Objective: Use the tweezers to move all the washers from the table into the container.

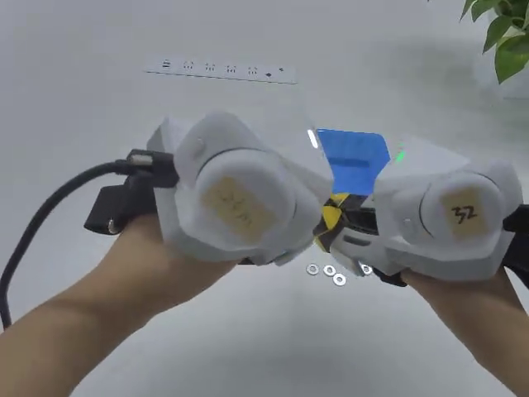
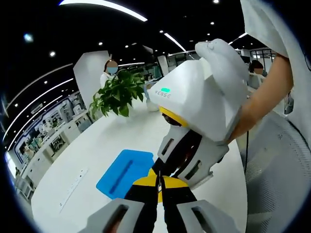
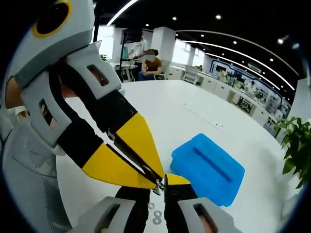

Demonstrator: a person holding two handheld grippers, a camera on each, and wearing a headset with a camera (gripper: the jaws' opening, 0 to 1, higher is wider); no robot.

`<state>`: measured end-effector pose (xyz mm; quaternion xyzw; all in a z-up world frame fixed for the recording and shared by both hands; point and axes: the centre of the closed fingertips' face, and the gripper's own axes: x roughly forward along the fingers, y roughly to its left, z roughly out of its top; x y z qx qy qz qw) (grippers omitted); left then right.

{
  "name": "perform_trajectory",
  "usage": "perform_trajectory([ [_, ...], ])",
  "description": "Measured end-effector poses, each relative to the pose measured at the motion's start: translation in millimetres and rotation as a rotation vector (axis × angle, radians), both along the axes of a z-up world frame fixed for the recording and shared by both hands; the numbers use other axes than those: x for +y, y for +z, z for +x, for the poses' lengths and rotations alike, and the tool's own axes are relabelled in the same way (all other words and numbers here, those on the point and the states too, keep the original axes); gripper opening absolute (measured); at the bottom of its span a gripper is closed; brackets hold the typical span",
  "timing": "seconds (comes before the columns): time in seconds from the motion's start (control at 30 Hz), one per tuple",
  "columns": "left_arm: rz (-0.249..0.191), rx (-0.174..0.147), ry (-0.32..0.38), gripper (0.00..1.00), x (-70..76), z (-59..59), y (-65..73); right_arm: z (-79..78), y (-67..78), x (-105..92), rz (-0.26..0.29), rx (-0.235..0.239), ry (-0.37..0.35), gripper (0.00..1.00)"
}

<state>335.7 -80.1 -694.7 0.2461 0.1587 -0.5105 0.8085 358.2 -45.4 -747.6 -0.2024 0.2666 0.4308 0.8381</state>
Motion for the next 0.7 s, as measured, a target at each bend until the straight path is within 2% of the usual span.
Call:
perform_trajectory([
  [0.07,-0.016,0.044,0.007,0.00,0.7,0.9,-4.6,-1.5,-5.7,-1.3,-0.002,0.025,-0.002,0.07],
  [0.2,-0.018,0.052,0.012,0.00,3.9,4.6,-8.1,-0.1,-10.7,-2.5,-0.002,0.026,-0.009,0.08],
  [0.33,-0.031,0.085,0.026,0.00,7.4,5.7,-14.3,0.1,-18.1,-1.5,0.003,0.044,-0.016,0.08],
  [0.43,-0.032,0.093,0.032,0.00,8.0,5.3,-16.7,-1.2,-21.8,-0.4,0.004,0.040,-0.023,0.08],
  [0.57,-0.021,0.098,0.033,0.00,9.1,5.1,-20.8,-1.2,-25.8,0.7,0.031,0.069,-0.041,0.08],
  [0.7,-0.014,0.120,0.030,0.00,9.6,3.0,-25.9,-4.2,-30.6,1.0,0.028,0.082,-0.040,0.08],
])
